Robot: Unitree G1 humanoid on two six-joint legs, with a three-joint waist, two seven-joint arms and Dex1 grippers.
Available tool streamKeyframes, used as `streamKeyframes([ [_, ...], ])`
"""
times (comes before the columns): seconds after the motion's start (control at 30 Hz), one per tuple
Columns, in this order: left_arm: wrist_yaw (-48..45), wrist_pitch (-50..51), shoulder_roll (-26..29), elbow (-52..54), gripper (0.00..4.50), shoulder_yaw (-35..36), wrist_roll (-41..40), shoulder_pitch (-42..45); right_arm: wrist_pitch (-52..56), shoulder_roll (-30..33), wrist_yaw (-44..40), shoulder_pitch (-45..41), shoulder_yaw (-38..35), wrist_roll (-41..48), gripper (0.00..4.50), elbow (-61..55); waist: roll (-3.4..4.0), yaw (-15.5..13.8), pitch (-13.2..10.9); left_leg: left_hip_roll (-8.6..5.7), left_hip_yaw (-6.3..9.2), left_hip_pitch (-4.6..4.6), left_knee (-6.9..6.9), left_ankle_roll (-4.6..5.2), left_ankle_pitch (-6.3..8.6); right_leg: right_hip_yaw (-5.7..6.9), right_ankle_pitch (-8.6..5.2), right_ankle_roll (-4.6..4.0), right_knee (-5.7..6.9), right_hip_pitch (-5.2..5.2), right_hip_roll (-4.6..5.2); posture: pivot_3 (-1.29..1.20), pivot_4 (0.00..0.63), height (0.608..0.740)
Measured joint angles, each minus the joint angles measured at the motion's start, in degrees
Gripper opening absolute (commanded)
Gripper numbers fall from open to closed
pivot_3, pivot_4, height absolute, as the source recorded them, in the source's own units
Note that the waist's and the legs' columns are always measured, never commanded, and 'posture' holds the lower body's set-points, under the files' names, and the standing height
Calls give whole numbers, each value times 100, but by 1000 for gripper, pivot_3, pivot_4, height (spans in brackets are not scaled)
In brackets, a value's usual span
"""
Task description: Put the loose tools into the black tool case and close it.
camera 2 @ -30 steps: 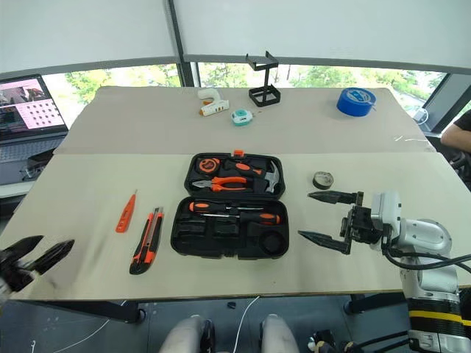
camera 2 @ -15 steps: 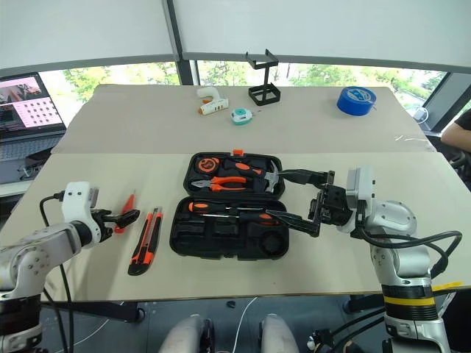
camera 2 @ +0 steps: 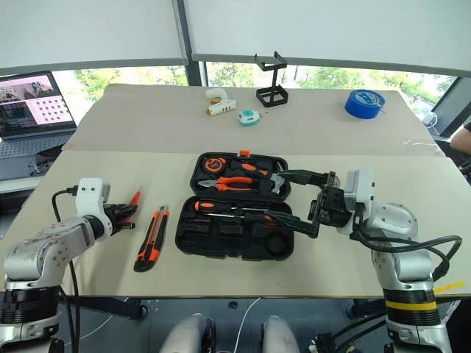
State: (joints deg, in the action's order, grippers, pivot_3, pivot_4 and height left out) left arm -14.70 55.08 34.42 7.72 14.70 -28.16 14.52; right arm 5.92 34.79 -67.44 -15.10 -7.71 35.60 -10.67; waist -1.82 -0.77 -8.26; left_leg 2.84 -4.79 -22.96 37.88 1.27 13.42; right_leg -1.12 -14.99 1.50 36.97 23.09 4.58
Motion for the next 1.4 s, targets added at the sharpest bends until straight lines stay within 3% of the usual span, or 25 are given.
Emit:
streamKeyframes([
  [0.27,-2718,-2079,1000,-418,449,-207,79,189,192,510,-57,333,-235,60,4500,-114,-12,8,-9,5,-3,-26,0,0,0,11,-1,-3,-18,16,-5,0,150,740],
  [0.33,-4403,-2748,1624,-262,449,-996,126,524,380,966,-235,750,-391,77,4500,-168,-13,-43,-10,1,-20,-42,0,0,1,32,-2,-4,-39,11,-2,0,150,740],
  [0.43,-5434,-2900,1767,-94,449,-1856,301,1178,586,1196,-337,950,-465,78,4500,-201,-10,-45,-10,-6,-27,-38,3,8,4,17,-2,-1,-43,4,-7,0,150,740],
  [0.6,-5632,-2877,1292,-341,449,-3133,1225,1962,675,1283,-323,1269,-492,73,4500,-375,-12,34,-11,-3,-21,-41,4,9,4,11,-7,9,-27,13,-33,0,150,740],
  [0.73,-5688,-2955,1088,-490,449,-3599,1659,2163,677,1280,-258,1401,-507,74,4500,-506,-13,45,-12,-2,-17,-44,8,9,4,11,-8,12,-25,15,-33,0,150,740],
  [1.1,-5680,-3139,436,-998,449,-3915,2344,2548,677,1178,-69,1587,-628,95,4500,-691,-14,0,-13,-4,-7,-56,47,16,8,18,-10,18,-14,8,-28,0,150,740],
  [1.4,-5824,-3245,293,-1156,449,-4061,2604,2713,686,1066,19,1558,-575,105,4500,-746,-14,4,-12,-4,-4,-55,52,17,9,18,-10,18,-10,7,-28,0,150,740],
])
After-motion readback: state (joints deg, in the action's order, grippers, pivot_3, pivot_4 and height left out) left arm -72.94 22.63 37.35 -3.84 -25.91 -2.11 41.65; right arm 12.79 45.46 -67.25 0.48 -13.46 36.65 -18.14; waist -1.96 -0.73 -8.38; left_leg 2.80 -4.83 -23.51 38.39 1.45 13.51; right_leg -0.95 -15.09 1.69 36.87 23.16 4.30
